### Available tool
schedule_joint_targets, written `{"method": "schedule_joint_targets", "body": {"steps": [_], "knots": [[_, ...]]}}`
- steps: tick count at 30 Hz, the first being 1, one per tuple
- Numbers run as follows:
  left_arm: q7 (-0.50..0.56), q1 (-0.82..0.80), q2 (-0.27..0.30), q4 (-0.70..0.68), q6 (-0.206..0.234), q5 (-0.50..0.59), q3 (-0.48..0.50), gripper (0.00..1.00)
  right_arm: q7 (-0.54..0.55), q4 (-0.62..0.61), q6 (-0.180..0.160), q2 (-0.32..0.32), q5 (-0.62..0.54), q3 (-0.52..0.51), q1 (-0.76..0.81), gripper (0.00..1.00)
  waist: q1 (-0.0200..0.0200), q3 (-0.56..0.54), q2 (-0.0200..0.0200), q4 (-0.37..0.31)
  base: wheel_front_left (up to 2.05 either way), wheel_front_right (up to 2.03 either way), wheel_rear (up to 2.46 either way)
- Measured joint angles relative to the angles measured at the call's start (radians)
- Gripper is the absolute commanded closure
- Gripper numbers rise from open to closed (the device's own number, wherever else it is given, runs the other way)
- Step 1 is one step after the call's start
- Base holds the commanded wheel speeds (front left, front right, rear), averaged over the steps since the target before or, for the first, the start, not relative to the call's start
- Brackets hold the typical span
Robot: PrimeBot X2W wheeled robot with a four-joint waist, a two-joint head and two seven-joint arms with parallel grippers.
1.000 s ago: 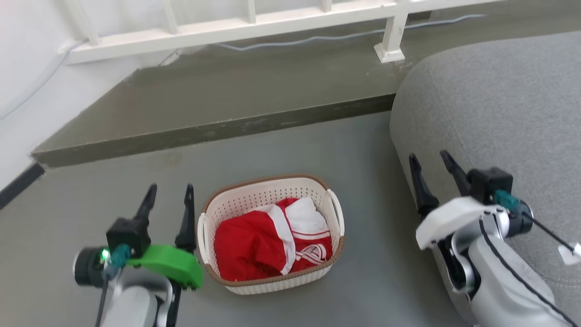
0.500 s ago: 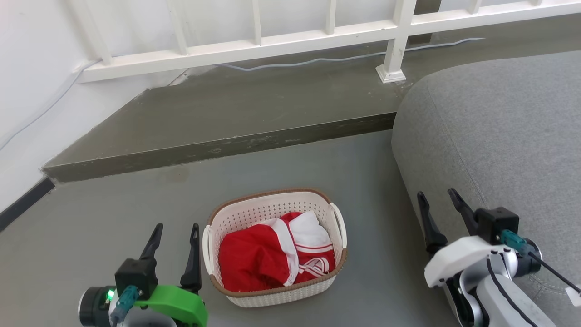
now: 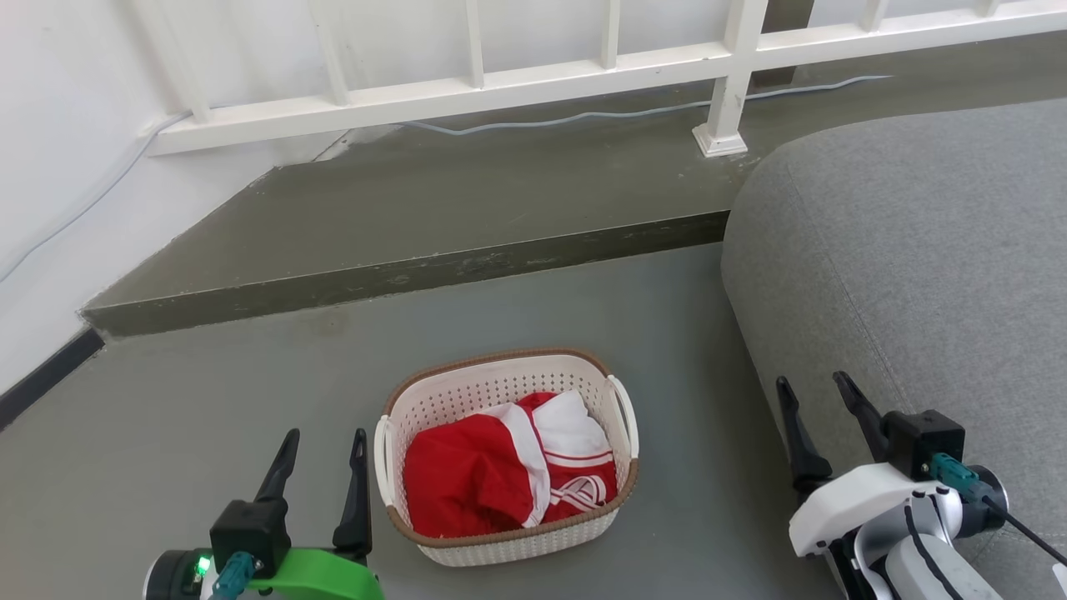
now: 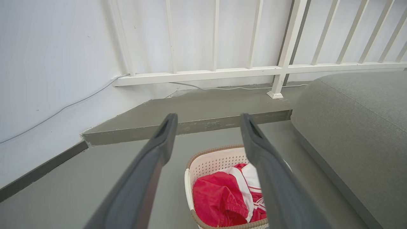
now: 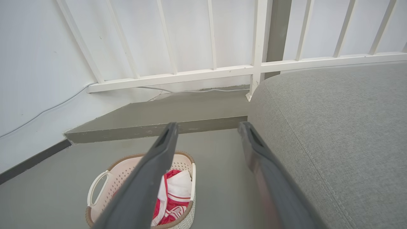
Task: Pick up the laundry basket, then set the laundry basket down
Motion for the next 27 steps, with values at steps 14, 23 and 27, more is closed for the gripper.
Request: {"method": "schedule_joint_targets", "body": {"steps": [14,23,27], "knots": [[0.000,0.036,-0.002,-0.028,0.004,0.005,0.002,0.00,0.000,-0.038,-0.001,0.003,-0.019,-0.016,0.040,0.00,0.0000,0.002,0.0000,0.002,0.00,0.00,0.00],[0.000,0.042,-0.003,-0.041,0.004,0.011,0.003,0.00,0.000,-0.054,-0.001,0.006,-0.036,-0.026,0.058,0.00,0.0000,0.005,0.0000,0.004,0.00,0.00,0.00],[0.000,0.052,-0.004,-0.049,0.004,0.014,0.003,0.00,0.000,-0.063,-0.001,0.008,-0.037,-0.029,0.061,0.00,0.0000,0.005,0.0000,0.005,0.00,0.00,0.00]]}}
